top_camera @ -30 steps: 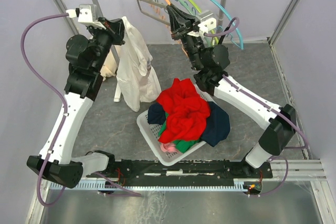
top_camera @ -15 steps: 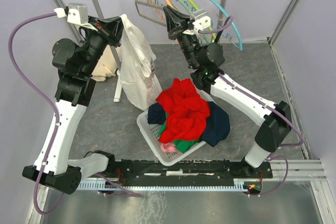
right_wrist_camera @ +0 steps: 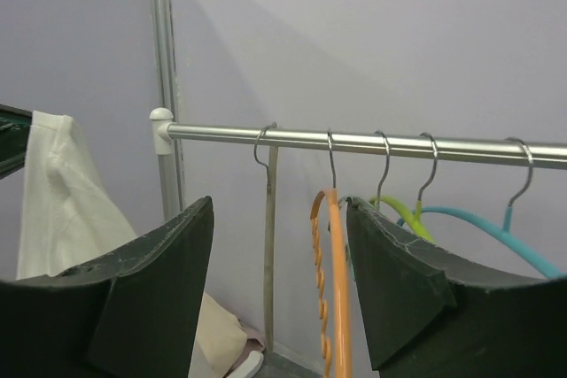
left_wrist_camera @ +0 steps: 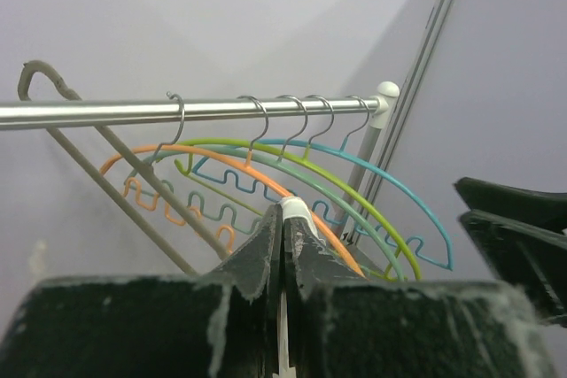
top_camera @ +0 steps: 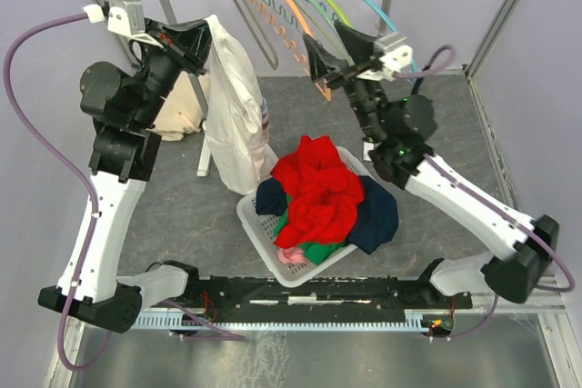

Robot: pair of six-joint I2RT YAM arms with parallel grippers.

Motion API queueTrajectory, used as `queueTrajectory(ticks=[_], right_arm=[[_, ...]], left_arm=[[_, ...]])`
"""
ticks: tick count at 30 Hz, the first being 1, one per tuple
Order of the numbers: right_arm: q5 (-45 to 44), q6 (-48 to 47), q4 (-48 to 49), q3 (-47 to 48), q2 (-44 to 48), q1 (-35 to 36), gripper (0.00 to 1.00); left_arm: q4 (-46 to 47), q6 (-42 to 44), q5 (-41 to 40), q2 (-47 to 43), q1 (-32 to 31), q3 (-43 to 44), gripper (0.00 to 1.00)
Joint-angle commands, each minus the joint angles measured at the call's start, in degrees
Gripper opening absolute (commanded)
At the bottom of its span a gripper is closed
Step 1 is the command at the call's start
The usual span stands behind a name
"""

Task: Remove the t-shirt from the hanger
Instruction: Place the hanger on the clothesline.

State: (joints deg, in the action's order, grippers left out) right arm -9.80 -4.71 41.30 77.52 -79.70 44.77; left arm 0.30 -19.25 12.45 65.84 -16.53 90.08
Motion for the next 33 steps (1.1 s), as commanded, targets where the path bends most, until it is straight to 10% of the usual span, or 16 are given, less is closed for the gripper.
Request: queueTrajectory(ticks=[1,11,33], right_arm=[[0.15,1.80,-7.83,-1.48,7.62,0.05,0.69],[18.67,4.32,-32.90,-0.62,13.08,0.06,0.74],[21.00,7.46,-32.29,2.57,-2.82,3.94,0.80]], left_arm=[[3.31,-2.22,1.78,0.94,-0.17,6.07,0.03],[6.08,-5.06,6.13,5.18,-0.21,11.75,0.03],[15.90,-18.11,16.14,4.02,-0.26,9.72,0.03]])
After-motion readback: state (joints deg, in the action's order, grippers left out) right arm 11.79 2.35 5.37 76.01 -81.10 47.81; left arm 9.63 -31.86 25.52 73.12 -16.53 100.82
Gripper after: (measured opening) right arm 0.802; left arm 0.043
